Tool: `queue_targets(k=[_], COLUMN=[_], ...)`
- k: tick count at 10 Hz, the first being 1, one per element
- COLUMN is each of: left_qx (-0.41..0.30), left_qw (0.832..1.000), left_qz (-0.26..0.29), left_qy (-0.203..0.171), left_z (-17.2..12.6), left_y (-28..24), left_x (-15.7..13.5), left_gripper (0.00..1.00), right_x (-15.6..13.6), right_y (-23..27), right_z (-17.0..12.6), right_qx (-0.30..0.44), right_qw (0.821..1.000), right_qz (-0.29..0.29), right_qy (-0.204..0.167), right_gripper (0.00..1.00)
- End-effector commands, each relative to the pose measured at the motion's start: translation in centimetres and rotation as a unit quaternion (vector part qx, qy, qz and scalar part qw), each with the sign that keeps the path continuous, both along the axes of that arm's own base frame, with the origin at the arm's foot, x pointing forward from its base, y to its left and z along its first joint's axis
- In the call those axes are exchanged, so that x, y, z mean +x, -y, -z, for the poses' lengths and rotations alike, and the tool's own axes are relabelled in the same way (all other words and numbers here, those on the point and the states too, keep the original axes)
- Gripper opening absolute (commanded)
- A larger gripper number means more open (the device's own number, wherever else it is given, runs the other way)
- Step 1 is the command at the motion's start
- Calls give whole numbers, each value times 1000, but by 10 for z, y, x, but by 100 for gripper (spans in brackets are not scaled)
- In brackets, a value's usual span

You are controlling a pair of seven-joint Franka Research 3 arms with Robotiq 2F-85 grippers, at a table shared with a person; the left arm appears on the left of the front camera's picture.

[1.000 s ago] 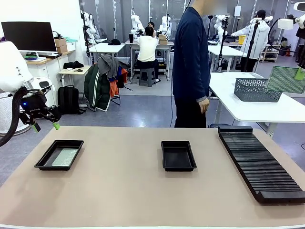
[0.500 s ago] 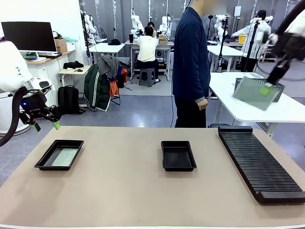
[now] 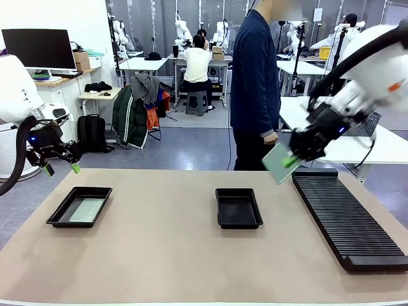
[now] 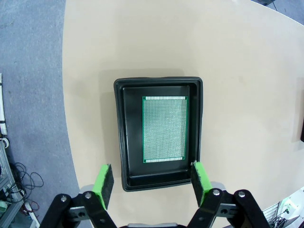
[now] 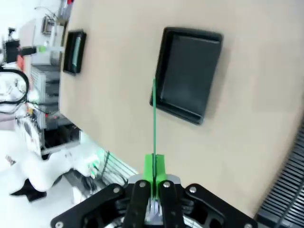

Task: Inspect and transfer BCBs to ESD trays.
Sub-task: Pick up the Blank PCB from the PCB Rack and place it in the right ESD tray.

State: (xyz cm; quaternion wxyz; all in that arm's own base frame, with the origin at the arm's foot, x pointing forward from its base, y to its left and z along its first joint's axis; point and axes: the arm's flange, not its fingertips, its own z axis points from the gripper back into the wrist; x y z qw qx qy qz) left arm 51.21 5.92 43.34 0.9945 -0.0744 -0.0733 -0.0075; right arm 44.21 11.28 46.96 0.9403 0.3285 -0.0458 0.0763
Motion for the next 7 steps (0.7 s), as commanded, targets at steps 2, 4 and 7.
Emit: queue_targets(k=[2, 4, 7], left_qx=[-9, -9, -9], left_qw=[1000, 1000, 1000], left_qz=[5, 5, 5], left_qy=[6, 6, 6], left_z=[1, 1, 1], left_y=[-1, -1, -1], left_x=[0, 0, 0], left_gripper=[87, 87, 87], right_x=[3, 9, 24], right_y=[-49, -69, -79], right_z=[63, 99, 133], right_qx=[43, 60, 62], right_qw=[997, 995, 996], right_qz=[60, 76, 65], right_qy=[3, 7, 3], right_gripper=[3, 3, 3])
